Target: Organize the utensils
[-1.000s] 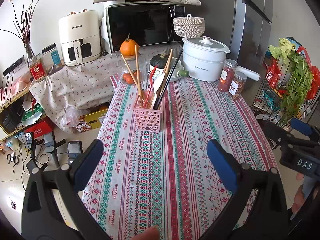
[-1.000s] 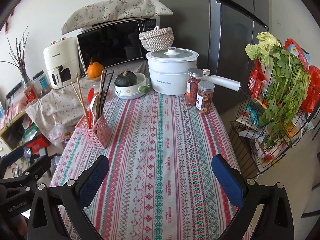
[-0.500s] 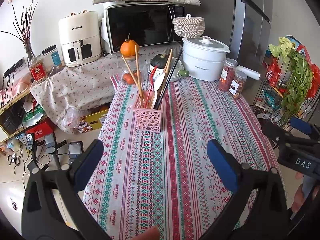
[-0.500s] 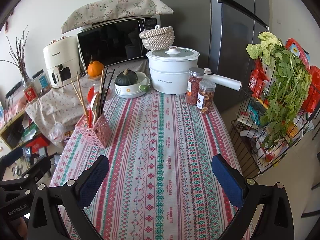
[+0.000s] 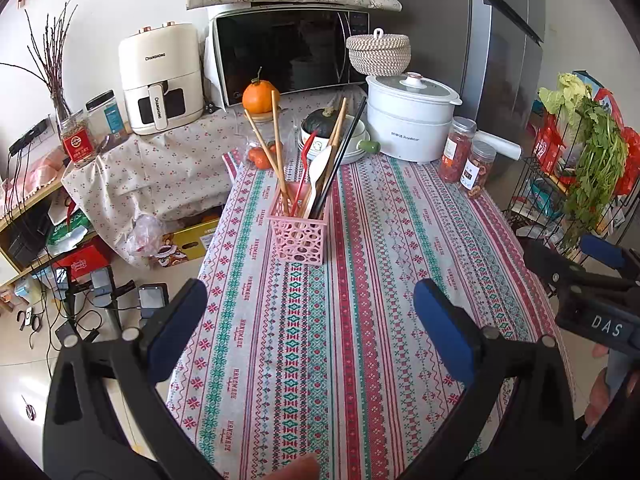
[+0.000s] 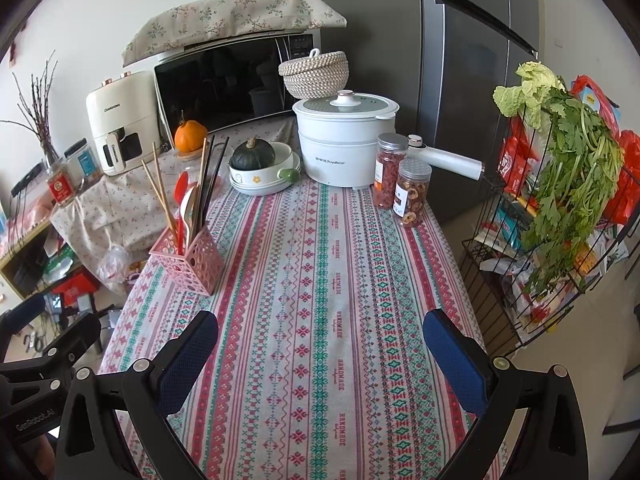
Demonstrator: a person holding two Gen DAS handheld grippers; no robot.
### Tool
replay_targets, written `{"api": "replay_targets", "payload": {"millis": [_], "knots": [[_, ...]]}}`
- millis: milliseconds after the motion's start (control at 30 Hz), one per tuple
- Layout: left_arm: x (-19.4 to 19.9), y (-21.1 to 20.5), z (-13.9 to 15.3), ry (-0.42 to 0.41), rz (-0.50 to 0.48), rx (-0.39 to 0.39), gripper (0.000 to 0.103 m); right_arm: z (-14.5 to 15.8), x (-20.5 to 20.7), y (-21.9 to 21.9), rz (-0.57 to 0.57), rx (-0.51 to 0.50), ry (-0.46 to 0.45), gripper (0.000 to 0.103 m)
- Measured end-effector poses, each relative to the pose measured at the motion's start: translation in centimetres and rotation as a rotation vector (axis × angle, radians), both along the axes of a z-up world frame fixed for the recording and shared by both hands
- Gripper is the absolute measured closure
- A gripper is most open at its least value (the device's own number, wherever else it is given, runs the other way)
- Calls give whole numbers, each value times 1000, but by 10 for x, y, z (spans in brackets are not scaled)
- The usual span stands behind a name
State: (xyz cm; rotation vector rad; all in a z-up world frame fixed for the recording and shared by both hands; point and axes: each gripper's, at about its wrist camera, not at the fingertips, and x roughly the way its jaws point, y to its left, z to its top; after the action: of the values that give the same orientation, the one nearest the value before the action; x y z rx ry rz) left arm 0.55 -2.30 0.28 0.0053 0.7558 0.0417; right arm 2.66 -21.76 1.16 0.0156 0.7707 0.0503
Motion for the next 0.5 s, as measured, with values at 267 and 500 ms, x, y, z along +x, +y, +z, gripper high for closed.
{"api": "replay_targets", "payload": {"millis": [267,500], "knots": [[0,4,0,10,6,-3,1,-3,0,2,-1,0,2,0],[1,4,-2,12,8,-1,1,-7,-1,3,0,-1,7,0]]}}
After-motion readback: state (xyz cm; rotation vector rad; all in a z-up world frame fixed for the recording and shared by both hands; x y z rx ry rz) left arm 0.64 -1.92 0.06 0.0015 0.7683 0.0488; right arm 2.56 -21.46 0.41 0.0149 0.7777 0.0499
